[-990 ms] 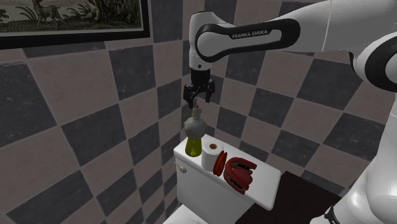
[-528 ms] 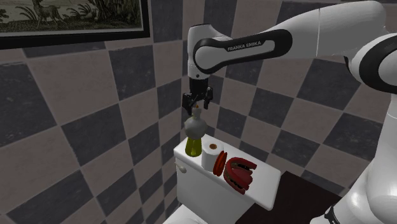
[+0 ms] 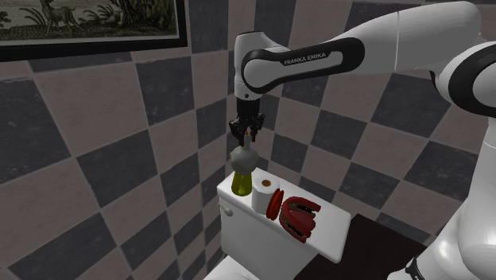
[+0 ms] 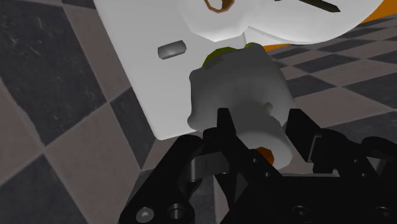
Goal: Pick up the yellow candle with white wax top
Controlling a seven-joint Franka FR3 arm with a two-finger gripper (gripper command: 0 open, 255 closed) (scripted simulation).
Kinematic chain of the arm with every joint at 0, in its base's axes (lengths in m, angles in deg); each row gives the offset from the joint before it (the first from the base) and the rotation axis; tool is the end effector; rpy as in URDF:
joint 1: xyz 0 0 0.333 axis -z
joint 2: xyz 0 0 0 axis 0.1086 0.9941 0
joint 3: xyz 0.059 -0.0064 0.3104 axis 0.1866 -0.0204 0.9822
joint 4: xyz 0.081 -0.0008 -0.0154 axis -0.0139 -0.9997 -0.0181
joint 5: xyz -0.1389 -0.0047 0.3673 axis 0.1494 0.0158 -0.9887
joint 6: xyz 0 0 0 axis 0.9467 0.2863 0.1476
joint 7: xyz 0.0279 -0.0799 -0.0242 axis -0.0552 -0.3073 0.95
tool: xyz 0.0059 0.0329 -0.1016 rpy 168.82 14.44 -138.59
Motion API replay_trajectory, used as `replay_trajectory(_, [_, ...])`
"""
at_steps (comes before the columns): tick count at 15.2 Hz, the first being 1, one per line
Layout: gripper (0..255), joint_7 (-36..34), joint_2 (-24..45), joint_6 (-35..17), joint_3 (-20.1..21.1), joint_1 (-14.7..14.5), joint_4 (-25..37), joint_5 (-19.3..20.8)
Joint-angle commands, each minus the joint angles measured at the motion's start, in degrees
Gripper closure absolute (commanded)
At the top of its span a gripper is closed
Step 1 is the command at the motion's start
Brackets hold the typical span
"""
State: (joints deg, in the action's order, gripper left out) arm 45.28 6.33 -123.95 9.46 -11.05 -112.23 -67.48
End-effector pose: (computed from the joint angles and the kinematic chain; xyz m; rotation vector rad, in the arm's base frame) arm 0.6102 0.1956 0.4496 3.1163 0.0242 -0.0797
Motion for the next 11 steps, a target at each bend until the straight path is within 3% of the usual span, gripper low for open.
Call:
replay_trajectory(1, [255, 0.0, 0.03, 0.0, -0.01, 0.01, -0.03, 0.0])
replay_trajectory(11, [255, 0.16, -0.54, 5.83, 0.14, -0.17, 5.26, -0.24])
